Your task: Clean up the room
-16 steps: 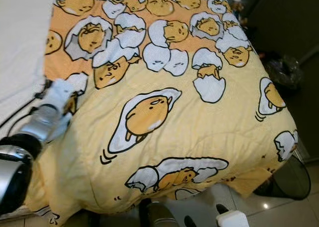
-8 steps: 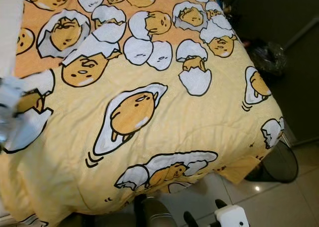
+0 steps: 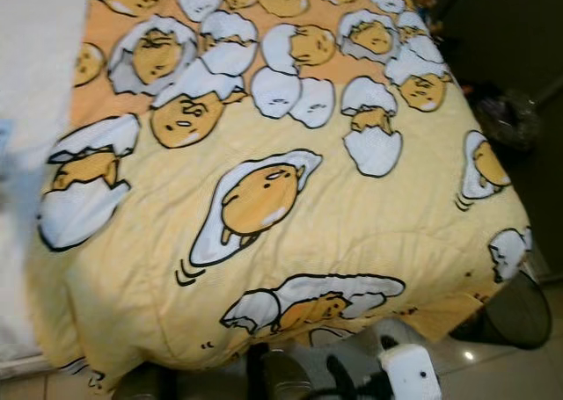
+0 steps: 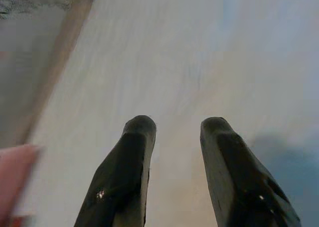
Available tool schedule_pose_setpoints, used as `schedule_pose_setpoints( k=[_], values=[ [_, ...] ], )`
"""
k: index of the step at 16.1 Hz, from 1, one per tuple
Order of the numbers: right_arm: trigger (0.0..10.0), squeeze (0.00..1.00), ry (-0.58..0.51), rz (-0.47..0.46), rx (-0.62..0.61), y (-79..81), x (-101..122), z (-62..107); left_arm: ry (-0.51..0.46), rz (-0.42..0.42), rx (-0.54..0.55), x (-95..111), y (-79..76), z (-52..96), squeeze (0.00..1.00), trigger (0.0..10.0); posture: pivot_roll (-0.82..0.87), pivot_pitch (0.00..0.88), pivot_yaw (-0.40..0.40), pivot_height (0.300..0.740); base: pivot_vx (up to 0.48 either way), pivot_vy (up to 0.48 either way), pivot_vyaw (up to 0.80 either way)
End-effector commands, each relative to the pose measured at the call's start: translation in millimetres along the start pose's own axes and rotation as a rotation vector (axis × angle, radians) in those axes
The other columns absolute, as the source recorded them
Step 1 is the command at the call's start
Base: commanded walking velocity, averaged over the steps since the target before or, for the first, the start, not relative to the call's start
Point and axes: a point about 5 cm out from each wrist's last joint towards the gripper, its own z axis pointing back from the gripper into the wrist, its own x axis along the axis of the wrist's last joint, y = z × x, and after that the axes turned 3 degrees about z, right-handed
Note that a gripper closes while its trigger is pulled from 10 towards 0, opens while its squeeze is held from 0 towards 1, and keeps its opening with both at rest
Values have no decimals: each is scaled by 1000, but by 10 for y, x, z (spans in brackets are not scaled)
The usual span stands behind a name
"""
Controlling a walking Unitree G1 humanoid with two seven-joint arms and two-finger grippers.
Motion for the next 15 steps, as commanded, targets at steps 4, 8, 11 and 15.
schedule_pose_setpoints(
  k=[4,8,11,15],
  values=[
    [10000,0,34,-28,-18,56,-139,-40,-10,178,-340,-199,-745,352,0,10000,-158,293,-115,740,0,0,0],
    [10000,0,27,-27,-21,45,-147,-65,5,189,-493,-342,-1144,647,0,10000,-157,276,-116,740,0,0,0],
    [10000,0,34,-14,-16,28,-178,-65,-127,-186,-421,-414,-1140,701,0,10000,-152,264,-126,740,0,0,0],
    [10000,0,35,-4,-24,-19,-197,-86,-154,-269,-65,-181,-314,208,0,10000,-151,260,-123,740,0,0,0]
  ],
)
